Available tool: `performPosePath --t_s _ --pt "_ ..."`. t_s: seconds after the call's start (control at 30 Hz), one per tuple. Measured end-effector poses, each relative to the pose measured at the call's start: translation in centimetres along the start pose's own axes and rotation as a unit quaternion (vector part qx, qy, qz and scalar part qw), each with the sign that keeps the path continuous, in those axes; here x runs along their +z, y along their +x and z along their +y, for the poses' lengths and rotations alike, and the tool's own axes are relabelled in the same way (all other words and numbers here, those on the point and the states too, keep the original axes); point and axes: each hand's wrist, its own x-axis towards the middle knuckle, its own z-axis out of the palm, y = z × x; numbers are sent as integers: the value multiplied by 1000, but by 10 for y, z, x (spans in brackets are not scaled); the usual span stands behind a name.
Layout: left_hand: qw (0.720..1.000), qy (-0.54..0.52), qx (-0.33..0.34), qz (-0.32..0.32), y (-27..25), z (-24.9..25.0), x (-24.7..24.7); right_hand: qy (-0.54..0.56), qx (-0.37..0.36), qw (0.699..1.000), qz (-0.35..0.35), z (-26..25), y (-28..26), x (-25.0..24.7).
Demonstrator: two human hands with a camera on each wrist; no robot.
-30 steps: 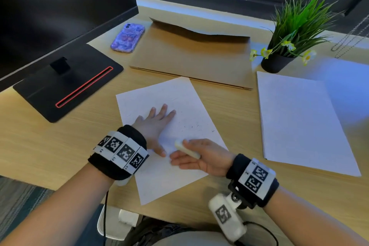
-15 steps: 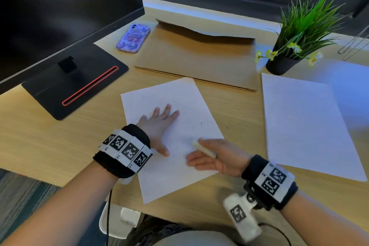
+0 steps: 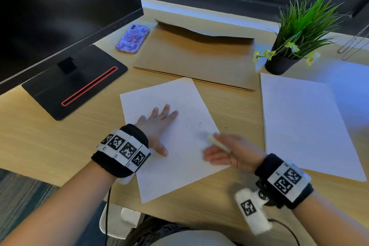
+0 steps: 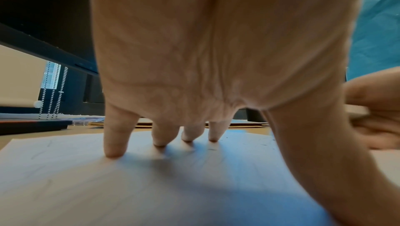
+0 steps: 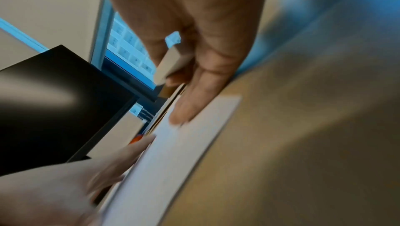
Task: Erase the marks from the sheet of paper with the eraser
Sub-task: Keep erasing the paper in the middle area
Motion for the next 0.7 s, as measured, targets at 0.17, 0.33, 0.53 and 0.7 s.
performPosePath --t_s 0.17,0.33,0.53,0.7 --pt "1000 1 -2 -2 0 1 -2 12 -177 968 175 -23 8 -19" --pt "1000 0 -7 0 1 1 -2 40 -52 998 -18 -15 -6 8" --pt "1000 16 -19 9 0 4 -1 -85 -130 978 136 -20 1 -3" --pt "997 55 -45 11 -2 14 -3 -108 -161 970 146 -30 -19 -25"
